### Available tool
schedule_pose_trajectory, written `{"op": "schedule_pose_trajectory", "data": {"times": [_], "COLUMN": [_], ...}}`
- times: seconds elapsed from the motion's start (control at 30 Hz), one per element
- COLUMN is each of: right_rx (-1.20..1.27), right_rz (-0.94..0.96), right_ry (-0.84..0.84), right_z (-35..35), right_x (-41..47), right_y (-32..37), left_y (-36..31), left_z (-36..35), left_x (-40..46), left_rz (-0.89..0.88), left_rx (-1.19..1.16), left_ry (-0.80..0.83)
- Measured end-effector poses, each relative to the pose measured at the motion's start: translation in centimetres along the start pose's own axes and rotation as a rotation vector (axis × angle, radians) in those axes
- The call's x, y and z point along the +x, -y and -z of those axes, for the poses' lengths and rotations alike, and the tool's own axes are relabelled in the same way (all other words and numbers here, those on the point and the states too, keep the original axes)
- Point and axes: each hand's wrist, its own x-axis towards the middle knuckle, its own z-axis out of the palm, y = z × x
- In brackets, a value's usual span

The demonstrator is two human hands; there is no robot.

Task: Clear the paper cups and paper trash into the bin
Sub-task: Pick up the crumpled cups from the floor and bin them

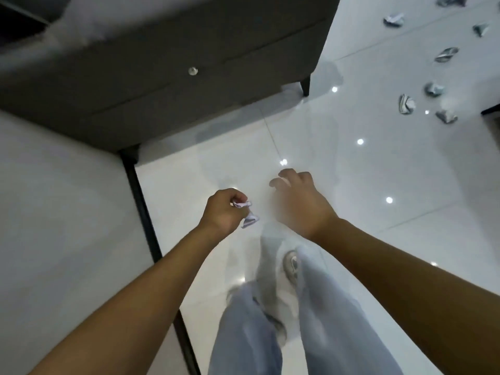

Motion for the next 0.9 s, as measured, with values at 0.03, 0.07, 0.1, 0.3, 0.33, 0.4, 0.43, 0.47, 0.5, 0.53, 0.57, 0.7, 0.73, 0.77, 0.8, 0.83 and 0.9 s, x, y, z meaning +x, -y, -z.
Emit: {"op": "schedule_pose_trajectory", "data": {"times": [0.03, 0.07, 0.1, 0.3, 0.33, 0.4, 0.43, 0.47, 0.5, 0.53, 0.57, 0.7, 0.73, 0.77, 0.8, 0.83, 0.9], "right_rx": [-0.010, -0.021, -0.030, -0.047, -0.026, 0.049, 0.092, 0.133, 0.174, 0.211, 0.246, 0.340, 0.361, 0.386, 0.414, 0.441, 0.493], "right_rz": [-0.014, -0.039, -0.068, -0.277, -0.322, -0.419, -0.470, -0.520, -0.567, -0.612, -0.657, -0.827, -0.870, -0.913, -0.954, -0.995, -1.090], "right_ry": [-0.017, -0.031, -0.039, -0.096, -0.125, -0.190, -0.229, -0.266, -0.295, -0.322, -0.353, -0.480, -0.518, -0.554, -0.589, -0.626, -0.696], "right_z": [2.9, 5.7, 8.1, 15.5, 16.0, 16.6, 16.6, 16.5, 16.3, 16.1, 15.8, 14.5, 14.0, 13.4, 12.5, 11.6, 9.2], "right_x": [-1.9, -3.8, -5.9, -17.8, -19.8, -24.0, -26.1, -28.4, -30.6, -32.7, -34.8, -43.8, -46.2, -48.7, -51.4, -54.0, -59.4], "right_y": [0.7, 1.4, 2.0, 5.2, 5.7, 6.9, 7.4, 8.0, 8.6, 9.1, 9.4, 10.6, 10.7, 10.9, 10.9, 10.9, 11.0], "left_y": [-2.3, -4.7, -6.8, -15.7, -16.5, -17.4, -17.7, -17.7, -17.6, -17.4, -17.2, -16.6, -16.6, -16.5, -16.2, -15.9, -15.0], "left_z": [0.6, 1.0, 1.3, 1.1, 0.9, 0.2, -0.2, -0.7, -1.1, -1.5, -2.1, -5.7, -7.0, -8.3, -9.7, -11.2, -14.5], "left_x": [-2.2, -4.2, -6.2, -16.6, -18.2, -21.9, -23.8, -25.7, -27.5, -29.2, -30.9, -37.2, -38.8, -40.5, -42.3, -44.1, -48.1], "left_rz": [-0.014, -0.031, -0.050, -0.234, -0.267, -0.314, -0.333, -0.353, -0.371, -0.387, -0.405, -0.482, -0.509, -0.542, -0.579, -0.618, -0.681], "left_rx": [0.022, 0.042, 0.062, 0.155, 0.170, 0.201, 0.217, 0.236, 0.255, 0.274, 0.295, 0.420, 0.459, 0.499, 0.534, 0.559, 0.617], "left_ry": [0.013, 0.027, 0.043, 0.174, 0.200, 0.259, 0.290, 0.320, 0.347, 0.376, 0.411, 0.580, 0.616, 0.647, 0.679, 0.718, 0.801]}}
